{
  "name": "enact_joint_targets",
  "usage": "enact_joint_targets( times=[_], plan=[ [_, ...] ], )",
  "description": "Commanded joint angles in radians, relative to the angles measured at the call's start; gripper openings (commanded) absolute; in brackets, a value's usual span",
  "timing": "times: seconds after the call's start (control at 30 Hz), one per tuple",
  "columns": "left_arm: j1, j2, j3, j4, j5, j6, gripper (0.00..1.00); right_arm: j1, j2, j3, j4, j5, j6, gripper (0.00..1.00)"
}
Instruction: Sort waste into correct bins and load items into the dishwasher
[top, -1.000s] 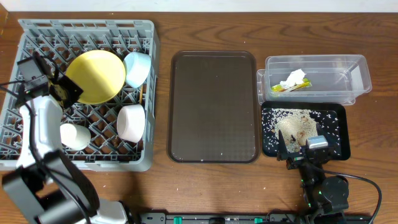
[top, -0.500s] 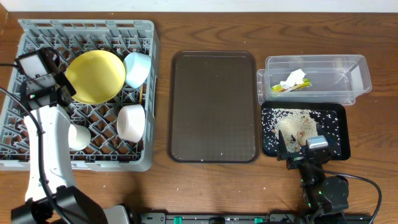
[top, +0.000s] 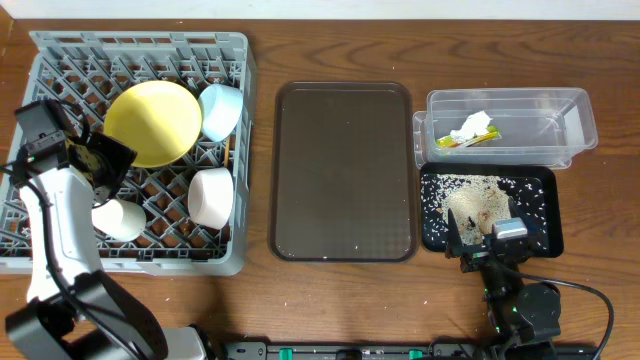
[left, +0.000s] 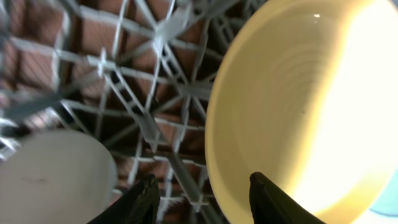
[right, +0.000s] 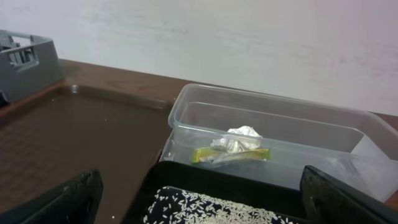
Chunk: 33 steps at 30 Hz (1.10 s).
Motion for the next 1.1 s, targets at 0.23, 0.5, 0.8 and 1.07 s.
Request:
enact_joint_targets(
  times=[0.23,0.5,0.8,1.07],
  plan=[
    [0.000,0.156,-0.016,0.129,0.071,-0.135,0.49,-0.010,-0.005,-0.004,-0.001,-0.003,0.011,0.99],
    [0.002,0.191,-0.016,0.192,0.078,-0.130,0.15,-0.010,-0.005,-0.004,-0.001,-0.003,0.011,0.99],
    [0.002,0.108,-0.015,0.209,-0.018,0.046,0.07,-0.010,-0.005,-0.004,-0.001,-0.003,0.011,0.99],
    [0.002,-0.088,-0.015,0.241,-0.274,0.278,0.08,-0.010,-0.005,-0.004,-0.001,-0.003,0.011,0.99]
  ],
)
